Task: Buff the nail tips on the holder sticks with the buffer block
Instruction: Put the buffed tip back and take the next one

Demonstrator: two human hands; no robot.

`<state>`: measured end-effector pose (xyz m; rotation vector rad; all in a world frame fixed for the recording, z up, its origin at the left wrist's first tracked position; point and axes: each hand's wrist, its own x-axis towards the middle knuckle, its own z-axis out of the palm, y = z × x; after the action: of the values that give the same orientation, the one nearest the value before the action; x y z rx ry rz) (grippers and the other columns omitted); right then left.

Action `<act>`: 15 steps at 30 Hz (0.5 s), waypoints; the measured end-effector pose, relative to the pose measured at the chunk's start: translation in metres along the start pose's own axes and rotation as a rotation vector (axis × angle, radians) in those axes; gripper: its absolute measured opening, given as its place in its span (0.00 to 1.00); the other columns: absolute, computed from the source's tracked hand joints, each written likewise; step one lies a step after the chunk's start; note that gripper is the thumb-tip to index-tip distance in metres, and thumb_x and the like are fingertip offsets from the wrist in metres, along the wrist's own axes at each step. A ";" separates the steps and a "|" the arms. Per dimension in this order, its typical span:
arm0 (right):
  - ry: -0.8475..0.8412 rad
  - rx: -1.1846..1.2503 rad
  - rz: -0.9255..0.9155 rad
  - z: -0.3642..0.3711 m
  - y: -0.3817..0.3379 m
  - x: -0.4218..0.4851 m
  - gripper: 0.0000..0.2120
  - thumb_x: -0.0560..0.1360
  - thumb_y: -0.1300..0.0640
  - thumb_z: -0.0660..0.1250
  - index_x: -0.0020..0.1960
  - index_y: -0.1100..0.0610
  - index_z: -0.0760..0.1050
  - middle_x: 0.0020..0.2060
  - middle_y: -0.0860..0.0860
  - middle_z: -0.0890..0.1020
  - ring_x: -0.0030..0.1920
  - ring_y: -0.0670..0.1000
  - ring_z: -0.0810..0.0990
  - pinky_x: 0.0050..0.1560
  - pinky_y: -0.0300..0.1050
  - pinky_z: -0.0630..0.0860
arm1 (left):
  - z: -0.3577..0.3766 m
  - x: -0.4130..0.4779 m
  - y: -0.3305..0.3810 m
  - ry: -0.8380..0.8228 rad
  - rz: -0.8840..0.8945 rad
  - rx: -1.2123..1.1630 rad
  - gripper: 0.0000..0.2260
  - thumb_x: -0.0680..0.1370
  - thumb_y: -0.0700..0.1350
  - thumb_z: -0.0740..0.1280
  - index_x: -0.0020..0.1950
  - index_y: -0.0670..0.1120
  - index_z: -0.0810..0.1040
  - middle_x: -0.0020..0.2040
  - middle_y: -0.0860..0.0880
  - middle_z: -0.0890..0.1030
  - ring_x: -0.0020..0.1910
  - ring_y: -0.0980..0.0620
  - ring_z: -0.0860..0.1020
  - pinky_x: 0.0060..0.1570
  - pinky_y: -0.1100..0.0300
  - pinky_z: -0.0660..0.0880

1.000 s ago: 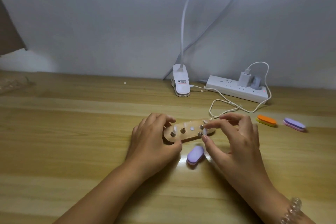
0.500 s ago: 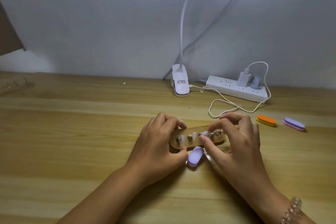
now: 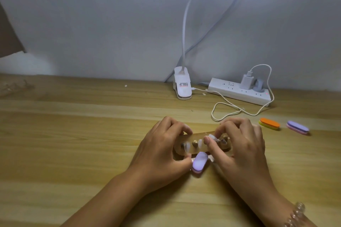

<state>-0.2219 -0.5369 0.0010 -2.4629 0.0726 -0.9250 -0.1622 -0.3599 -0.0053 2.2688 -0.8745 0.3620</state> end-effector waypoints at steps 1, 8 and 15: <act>-0.002 -0.010 -0.001 0.000 0.000 0.000 0.07 0.70 0.48 0.70 0.41 0.49 0.73 0.48 0.47 0.74 0.51 0.51 0.69 0.50 0.56 0.70 | 0.000 0.000 0.000 -0.002 0.003 -0.001 0.18 0.67 0.55 0.68 0.56 0.57 0.74 0.50 0.62 0.69 0.50 0.60 0.72 0.49 0.63 0.72; -0.045 -0.078 0.000 0.002 0.003 -0.002 0.10 0.68 0.50 0.73 0.40 0.48 0.72 0.50 0.47 0.74 0.52 0.51 0.68 0.49 0.54 0.69 | 0.001 0.000 -0.001 -0.007 0.006 0.002 0.18 0.67 0.54 0.69 0.56 0.58 0.74 0.50 0.62 0.69 0.49 0.61 0.72 0.46 0.65 0.72; -0.078 -0.092 -0.001 0.004 0.004 -0.003 0.10 0.66 0.54 0.73 0.43 0.48 0.74 0.49 0.47 0.73 0.51 0.53 0.68 0.50 0.53 0.70 | 0.001 0.000 -0.002 -0.013 -0.012 -0.021 0.18 0.67 0.55 0.68 0.56 0.58 0.75 0.51 0.62 0.70 0.50 0.60 0.73 0.47 0.62 0.74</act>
<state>-0.2207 -0.5382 -0.0052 -2.5811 0.0881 -0.8421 -0.1611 -0.3600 -0.0072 2.2583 -0.8677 0.3311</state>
